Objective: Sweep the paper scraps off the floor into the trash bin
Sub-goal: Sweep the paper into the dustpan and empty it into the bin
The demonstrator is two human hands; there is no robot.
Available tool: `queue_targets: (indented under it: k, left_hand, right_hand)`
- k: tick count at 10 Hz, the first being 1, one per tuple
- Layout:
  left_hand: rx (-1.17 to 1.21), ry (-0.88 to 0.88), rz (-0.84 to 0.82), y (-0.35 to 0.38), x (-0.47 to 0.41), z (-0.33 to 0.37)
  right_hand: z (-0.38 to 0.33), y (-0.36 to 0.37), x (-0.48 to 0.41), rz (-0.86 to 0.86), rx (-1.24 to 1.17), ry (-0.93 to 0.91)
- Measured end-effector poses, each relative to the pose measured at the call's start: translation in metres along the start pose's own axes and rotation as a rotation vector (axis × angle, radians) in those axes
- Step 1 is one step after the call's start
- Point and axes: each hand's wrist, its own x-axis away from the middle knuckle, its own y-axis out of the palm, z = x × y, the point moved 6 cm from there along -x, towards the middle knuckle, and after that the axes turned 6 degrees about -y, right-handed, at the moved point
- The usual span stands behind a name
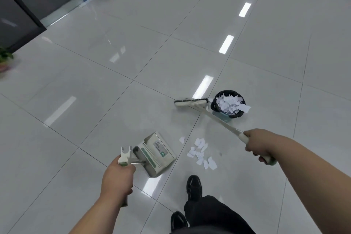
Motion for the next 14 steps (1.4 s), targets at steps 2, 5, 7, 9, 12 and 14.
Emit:
queue_targets:
  k: [2,5,7,9,12,14]
  left_hand:
    - [-0.071,-0.004,0.007,0.022,-0.017,0.045]
    - [-0.098,0.000,-0.001,0.019,-0.048,0.071]
    - [-0.168,0.070,-0.100,-0.001,-0.071,0.079]
    - [-0.295,0.187,-0.255,-0.024,-0.098,0.074]
    - [-0.369,0.272,-0.385,-0.064,-0.117,0.059]
    - [-0.360,0.251,-0.403,-0.081,-0.124,0.054]
  right_hand:
    - [-0.037,-0.022,-0.089,0.022,-0.179,0.042]
    - [-0.062,-0.001,-0.102,-0.043,0.227,-0.151]
    - [-0.027,0.047,-0.046,-0.160,0.095,0.062]
    - [0.008,0.110,0.027,-0.112,-0.066,0.266]
    - [0.015,0.186,0.140,0.011,-0.158,0.331]
    - [-0.007,0.204,0.138,0.155,-0.372,0.301]
